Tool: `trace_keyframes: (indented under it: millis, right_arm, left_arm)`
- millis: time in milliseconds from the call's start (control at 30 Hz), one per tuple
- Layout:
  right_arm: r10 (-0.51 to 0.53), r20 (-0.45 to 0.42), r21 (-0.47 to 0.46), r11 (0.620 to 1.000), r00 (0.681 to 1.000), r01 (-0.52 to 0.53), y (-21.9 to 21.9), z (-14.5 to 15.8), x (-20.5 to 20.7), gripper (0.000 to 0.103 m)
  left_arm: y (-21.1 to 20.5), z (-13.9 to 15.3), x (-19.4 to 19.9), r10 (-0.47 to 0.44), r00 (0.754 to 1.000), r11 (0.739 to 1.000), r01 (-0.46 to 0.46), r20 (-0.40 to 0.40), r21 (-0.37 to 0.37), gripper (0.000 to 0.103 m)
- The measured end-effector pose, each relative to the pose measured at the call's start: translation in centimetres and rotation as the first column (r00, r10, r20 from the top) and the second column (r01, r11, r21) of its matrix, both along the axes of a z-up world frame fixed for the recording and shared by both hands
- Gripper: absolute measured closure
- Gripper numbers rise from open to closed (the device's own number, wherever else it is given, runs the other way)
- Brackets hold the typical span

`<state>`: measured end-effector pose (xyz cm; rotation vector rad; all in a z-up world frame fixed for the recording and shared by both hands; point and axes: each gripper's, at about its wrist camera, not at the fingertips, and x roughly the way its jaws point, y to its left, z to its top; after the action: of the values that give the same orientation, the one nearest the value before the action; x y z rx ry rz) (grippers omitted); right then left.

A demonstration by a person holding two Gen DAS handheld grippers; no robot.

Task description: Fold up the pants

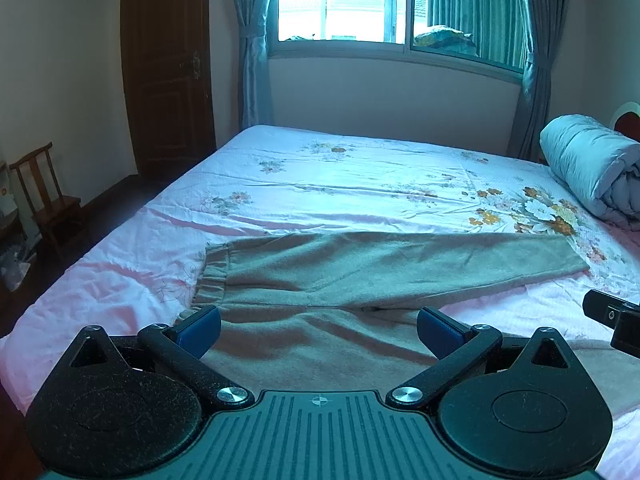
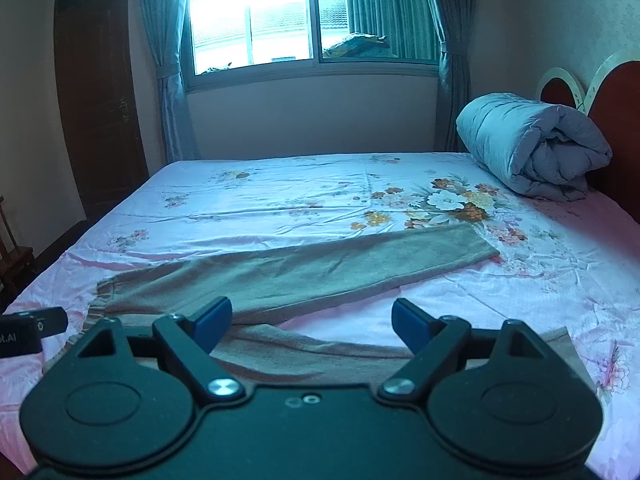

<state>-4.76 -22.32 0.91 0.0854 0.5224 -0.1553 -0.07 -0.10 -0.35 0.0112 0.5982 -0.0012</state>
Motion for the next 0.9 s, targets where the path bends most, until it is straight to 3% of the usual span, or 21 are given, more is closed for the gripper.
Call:
trace_keyframes:
  millis: [333, 900]
  right_arm:
    - [-0.023, -0.022, -0.051, 0.998, 0.999, 0.022, 0.59, -0.36, 0.18, 0.022]
    - [-0.024, -0.033, -0.041, 0.999, 0.999, 0.023, 0.43, -0.58, 0.46, 0.022]
  left_arm:
    - [-0.27, -0.01, -0.11, -0.004, 1.000, 1.000, 0.004, 0.004, 0.022, 0.000]
    - [-0.61, -0.21, -0.28, -0.019, 1.000, 0.999, 0.019, -0.002, 0.034, 0.000]
